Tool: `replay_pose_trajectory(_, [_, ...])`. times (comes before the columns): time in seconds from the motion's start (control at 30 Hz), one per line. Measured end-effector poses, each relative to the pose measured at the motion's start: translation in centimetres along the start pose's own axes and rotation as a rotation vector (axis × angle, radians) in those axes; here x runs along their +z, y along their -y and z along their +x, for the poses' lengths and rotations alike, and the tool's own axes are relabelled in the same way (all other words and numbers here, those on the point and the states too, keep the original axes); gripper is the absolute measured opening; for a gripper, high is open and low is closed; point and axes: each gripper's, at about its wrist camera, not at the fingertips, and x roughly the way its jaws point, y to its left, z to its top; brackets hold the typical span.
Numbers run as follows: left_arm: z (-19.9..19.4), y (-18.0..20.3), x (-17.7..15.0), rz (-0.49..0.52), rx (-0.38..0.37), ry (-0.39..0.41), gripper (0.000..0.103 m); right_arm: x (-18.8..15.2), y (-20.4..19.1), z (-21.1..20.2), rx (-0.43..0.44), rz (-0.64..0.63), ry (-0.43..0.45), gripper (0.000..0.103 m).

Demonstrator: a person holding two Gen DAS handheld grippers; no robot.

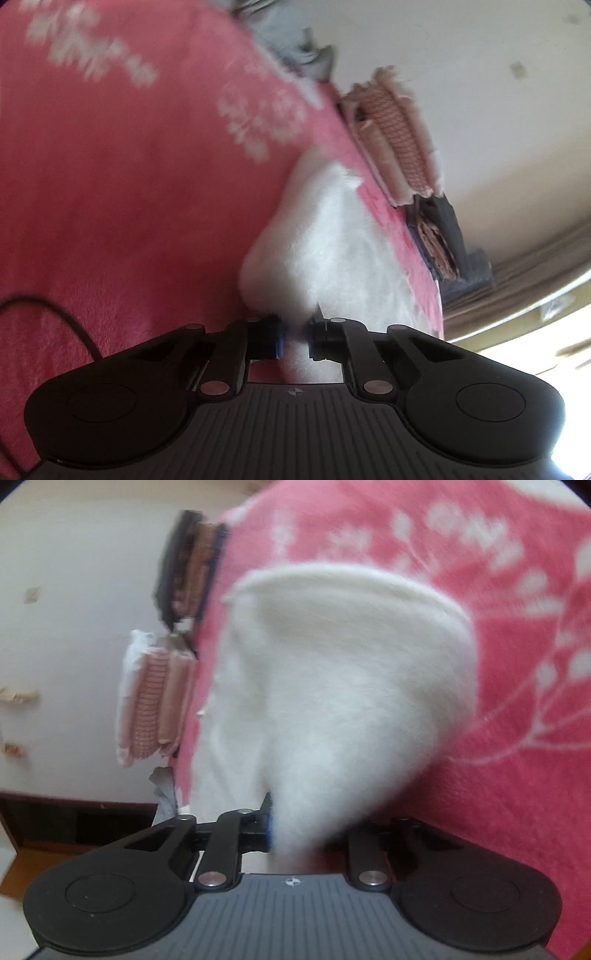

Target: Fold clothes

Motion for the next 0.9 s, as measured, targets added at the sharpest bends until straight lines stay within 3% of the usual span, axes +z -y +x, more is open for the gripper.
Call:
replay_pose_trajectory(0.2, [-3.8,0.3,-1.5,0.002,-0.002,-0.04,0.009,0.1,-0.4,-3.2,0.005,-0.03,-0.032,0.017])
replay_pose_trajectory(0.33, [-7.1,-1.9,-4.5,-0.015,0.03,-0.138,0.009,-1.0,1.7,-6.4,-0.05,0.048,-0.097,0.017])
replay_pose_trajectory(0.43, [-8.3,-2.8,-5.2,0.067,0.034,-0.201,0.014,-1.3,4.2,-7.5,-0.131,0.162,-0.174,0.028])
replay_pose_trajectory(0.47, [-9.0,-2.3,-5.0,0.124,0.037,-0.191,0.017,-1.2,4.7,-7.9,-0.157,0.171,-0.181,0.041])
replay_pose_trajectory(0.53, [-10.3,-1.4,-4.5,0.236,0.056,-0.165,0.022,-1.0,5.0,-9.0,-0.187,0.164,-0.186,0.046])
replay_pose_trajectory(0.7, [-13.3,1.2,-3.0,0.408,0.092,-0.028,0.026,-1.7,1.5,-12.5,-0.239,-0.057,-0.166,0.048])
replay_pose_trajectory(0.8, [-13.1,3.5,-2.8,0.524,0.05,0.034,0.026,-2.6,-2.0,-14.1,-0.279,-0.307,-0.1,0.045])
replay_pose_trajectory(0.9, [-10.5,5.1,-3.2,0.59,0.036,0.039,0.026,-4.0,-5.1,-14.4,-0.283,-0.599,-0.01,0.038])
